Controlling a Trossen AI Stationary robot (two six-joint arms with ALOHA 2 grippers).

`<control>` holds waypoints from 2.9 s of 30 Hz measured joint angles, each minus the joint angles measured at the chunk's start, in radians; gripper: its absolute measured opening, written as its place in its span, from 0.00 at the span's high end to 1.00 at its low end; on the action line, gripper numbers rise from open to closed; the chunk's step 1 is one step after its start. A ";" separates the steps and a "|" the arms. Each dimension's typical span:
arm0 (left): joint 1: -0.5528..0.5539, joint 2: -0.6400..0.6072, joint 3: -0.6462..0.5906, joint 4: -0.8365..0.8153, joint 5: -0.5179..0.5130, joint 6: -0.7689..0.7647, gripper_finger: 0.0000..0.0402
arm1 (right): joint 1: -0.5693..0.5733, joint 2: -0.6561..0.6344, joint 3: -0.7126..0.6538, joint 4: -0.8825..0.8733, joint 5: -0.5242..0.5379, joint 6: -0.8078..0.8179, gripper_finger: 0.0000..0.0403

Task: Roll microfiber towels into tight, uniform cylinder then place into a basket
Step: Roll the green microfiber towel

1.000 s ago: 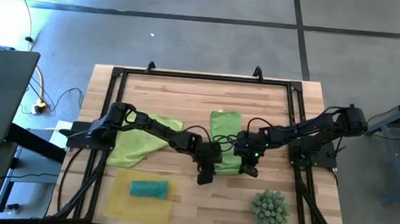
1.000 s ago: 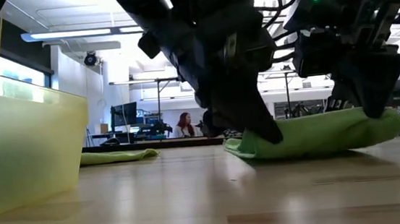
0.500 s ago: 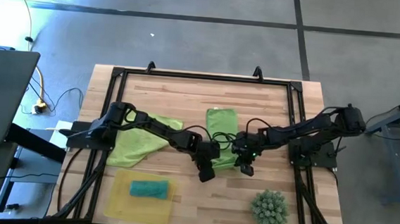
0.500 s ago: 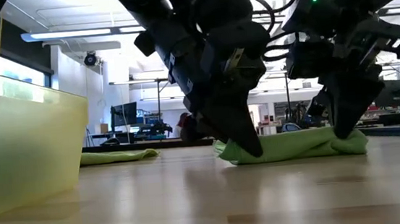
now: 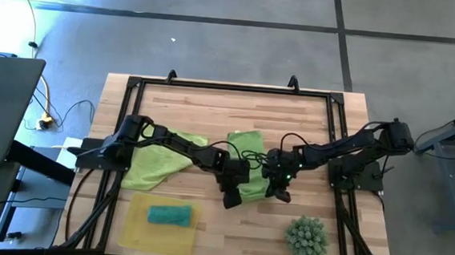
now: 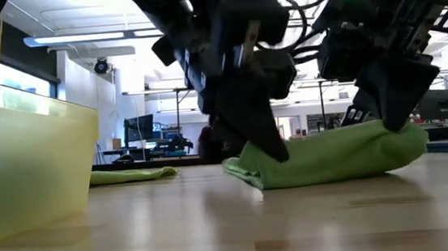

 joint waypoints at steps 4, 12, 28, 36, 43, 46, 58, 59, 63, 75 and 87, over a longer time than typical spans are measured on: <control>0.007 0.000 0.002 -0.069 -0.103 -0.001 1.00 | -0.001 0.024 0.000 0.004 0.037 0.002 1.00; 0.003 0.005 0.002 -0.087 -0.157 0.004 1.00 | -0.001 0.128 0.002 0.039 0.040 0.022 0.99; 0.005 0.006 0.000 -0.089 -0.151 0.002 1.00 | 0.170 -0.115 -0.004 -0.159 0.316 -0.518 0.71; 0.006 0.007 -0.001 -0.069 -0.148 0.006 1.00 | 0.324 -0.109 -0.003 -0.142 0.629 -0.592 0.67; 0.006 0.009 -0.001 -0.058 -0.149 -0.004 1.00 | 0.348 -0.085 -0.003 -0.084 0.674 -0.612 0.56; 0.006 0.009 -0.001 -0.056 -0.150 -0.020 1.00 | 0.348 -0.039 -0.003 -0.064 0.675 -0.647 0.55; 0.006 0.009 -0.001 -0.053 -0.151 -0.029 1.00 | 0.343 0.064 0.001 0.017 0.695 -0.591 0.59; 0.006 0.009 -0.001 -0.053 -0.151 -0.030 1.00 | 0.341 0.064 0.001 0.013 0.686 -0.572 0.62; 0.006 0.009 -0.001 -0.052 -0.151 -0.048 1.00 | 0.325 0.064 0.001 0.001 0.630 -0.506 0.76; -0.015 0.010 -0.001 -0.049 -0.068 -0.105 1.00 | 0.187 0.069 -0.002 0.074 0.211 -0.193 0.97; -0.030 -0.017 -0.003 -0.006 -0.077 -0.106 0.92 | 0.100 0.066 -0.004 -0.042 0.114 0.043 0.99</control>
